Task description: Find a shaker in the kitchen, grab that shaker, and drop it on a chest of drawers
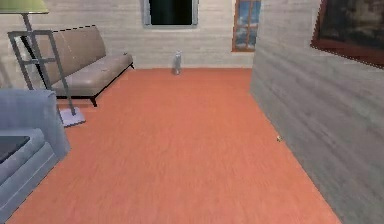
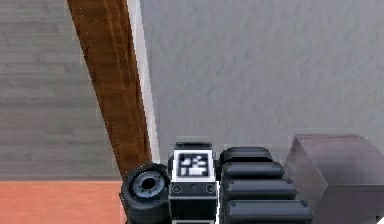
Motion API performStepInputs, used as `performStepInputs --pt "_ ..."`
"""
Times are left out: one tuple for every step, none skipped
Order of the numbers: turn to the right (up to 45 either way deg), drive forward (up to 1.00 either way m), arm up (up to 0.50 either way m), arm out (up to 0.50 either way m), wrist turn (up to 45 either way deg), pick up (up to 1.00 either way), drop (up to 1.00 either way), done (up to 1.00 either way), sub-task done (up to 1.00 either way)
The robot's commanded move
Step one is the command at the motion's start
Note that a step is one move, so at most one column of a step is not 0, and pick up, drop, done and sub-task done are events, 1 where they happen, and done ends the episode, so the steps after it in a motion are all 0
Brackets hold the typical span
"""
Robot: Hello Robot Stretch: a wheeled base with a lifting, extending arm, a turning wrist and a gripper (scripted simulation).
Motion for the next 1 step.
performStepInputs --pt "6.0 0.00 0.00 0.00 0.0 0.00 0.00 0.00 0.00"
